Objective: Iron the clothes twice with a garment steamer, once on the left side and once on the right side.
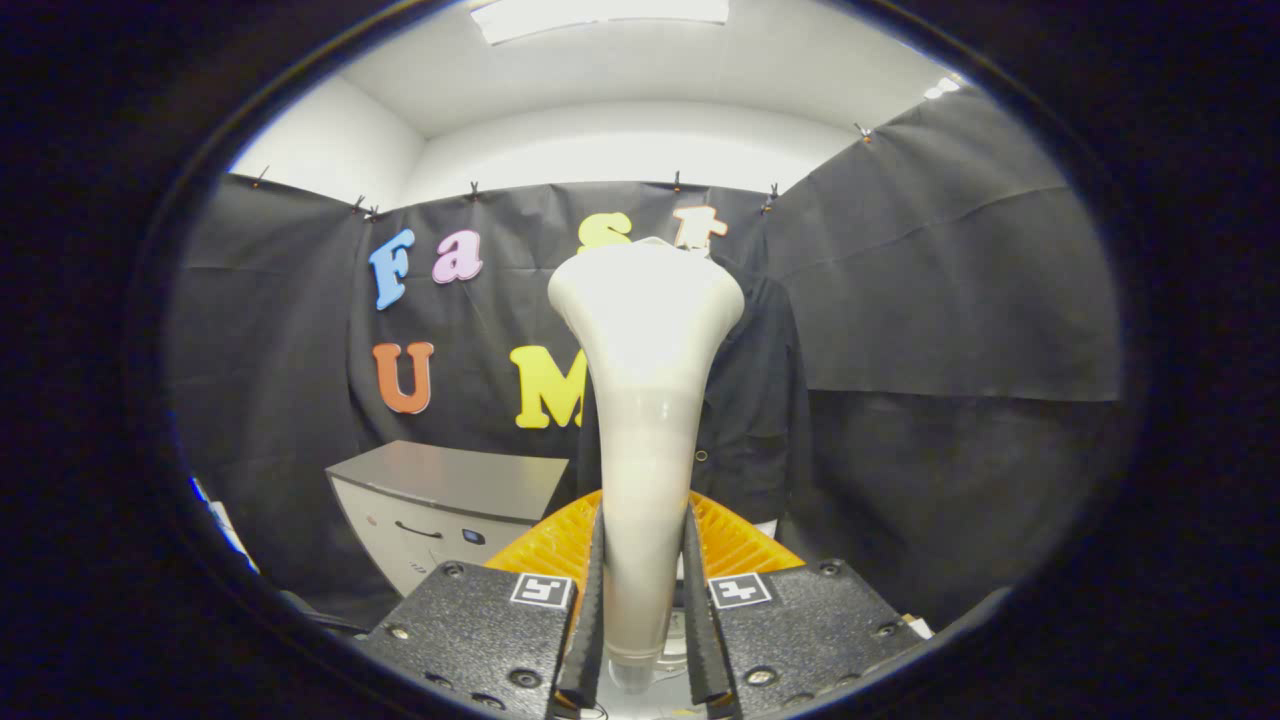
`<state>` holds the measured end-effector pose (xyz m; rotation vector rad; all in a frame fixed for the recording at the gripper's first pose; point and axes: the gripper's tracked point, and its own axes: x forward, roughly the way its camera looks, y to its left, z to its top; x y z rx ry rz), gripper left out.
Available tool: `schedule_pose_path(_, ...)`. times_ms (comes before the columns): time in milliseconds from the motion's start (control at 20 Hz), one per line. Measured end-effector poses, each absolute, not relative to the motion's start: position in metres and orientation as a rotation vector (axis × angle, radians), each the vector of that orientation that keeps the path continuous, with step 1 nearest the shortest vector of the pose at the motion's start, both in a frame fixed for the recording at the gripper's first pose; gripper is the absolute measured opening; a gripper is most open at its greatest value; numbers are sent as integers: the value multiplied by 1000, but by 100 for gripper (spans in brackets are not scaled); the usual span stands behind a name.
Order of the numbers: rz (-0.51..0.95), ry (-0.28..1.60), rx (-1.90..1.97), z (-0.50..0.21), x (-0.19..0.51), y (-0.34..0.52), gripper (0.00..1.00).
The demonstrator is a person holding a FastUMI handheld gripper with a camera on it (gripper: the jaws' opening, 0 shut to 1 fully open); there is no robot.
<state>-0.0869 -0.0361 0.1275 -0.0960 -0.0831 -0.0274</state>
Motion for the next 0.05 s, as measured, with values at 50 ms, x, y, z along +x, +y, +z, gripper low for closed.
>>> schedule_pose_path(50,-20,-71,-105,121,-89,-33,36)
